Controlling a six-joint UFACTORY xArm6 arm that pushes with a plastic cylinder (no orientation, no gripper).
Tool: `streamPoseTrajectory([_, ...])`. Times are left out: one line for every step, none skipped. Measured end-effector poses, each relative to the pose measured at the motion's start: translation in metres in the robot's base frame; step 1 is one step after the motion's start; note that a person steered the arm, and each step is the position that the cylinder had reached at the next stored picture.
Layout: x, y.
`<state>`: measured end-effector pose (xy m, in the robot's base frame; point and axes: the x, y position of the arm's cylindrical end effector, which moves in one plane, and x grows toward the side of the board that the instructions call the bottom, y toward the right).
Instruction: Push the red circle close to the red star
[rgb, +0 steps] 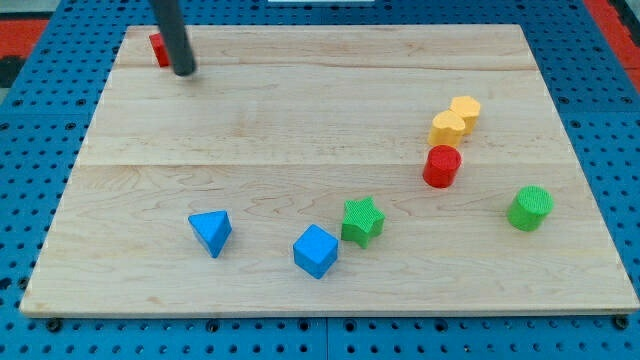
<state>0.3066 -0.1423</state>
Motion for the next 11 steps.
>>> streamPoseTrajectory([0.064,0.12])
streamPoseTrajectory([0.096,0.212])
streamPoseTrajectory([0.096,0.246])
streamPoseTrajectory([0.103,0.316])
streamPoseTrajectory([0.125,0.343])
streamPoseTrajectory([0.141,0.29])
streamPoseTrajectory([0.141,0.215])
streamPoseTrajectory([0.173,0.234])
streamPoseTrajectory([0.174,0.188])
streamPoseTrajectory([0.152,0.086])
streamPoseTrajectory([0.132,0.005])
